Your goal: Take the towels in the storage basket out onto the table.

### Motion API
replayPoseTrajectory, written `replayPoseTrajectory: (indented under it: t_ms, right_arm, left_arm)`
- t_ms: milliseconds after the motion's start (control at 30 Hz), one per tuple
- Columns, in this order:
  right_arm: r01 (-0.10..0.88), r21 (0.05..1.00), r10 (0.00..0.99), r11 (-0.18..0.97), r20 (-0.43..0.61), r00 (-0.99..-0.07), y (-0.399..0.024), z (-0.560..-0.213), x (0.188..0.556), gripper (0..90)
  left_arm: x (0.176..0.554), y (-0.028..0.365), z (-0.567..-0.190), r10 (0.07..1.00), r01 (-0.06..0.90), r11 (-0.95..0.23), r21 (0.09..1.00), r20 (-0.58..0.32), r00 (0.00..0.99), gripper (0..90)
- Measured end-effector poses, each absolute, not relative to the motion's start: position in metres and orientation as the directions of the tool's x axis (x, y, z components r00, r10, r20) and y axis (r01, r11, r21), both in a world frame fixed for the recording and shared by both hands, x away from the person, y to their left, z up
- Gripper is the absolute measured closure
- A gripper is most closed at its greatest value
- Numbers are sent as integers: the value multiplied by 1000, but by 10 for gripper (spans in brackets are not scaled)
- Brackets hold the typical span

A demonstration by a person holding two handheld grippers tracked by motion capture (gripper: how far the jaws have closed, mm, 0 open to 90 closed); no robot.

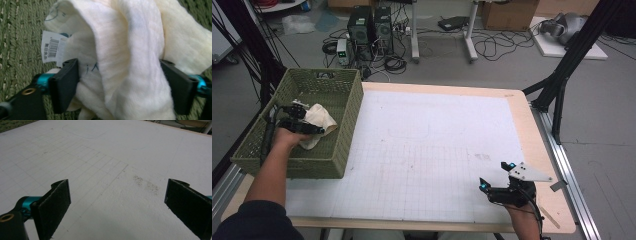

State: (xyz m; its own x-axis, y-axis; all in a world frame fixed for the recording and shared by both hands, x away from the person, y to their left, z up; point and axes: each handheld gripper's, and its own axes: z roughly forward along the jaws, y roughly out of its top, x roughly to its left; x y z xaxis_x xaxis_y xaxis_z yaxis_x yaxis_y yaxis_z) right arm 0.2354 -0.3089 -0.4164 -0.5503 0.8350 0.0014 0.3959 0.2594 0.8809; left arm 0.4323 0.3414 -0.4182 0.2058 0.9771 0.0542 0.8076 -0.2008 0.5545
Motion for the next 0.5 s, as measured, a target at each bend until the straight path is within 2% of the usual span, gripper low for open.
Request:
replayPoseTrajectory:
  t_ms: [100,233,367,500]
  right_arm:
    - [392,883,835,259,-1,-550,-310,-416,236,57]
    - [393,885,839,248,7,-545,-312,-415,235,57]
    - [389,892,844,232,14,-535,-315,-413,234,58]
    - [383,898,851,217,19,-525,-316,-411,232,57]
  left_arm:
    - [429,342,-415,969,805,-245,541,98,229,435]
    - [427,343,-409,968,803,-246,543,93,233,629]
    - [425,346,-402,977,789,-198,581,55,204,679]
    - [417,349,-387,986,702,-109,704,-15,168,680]
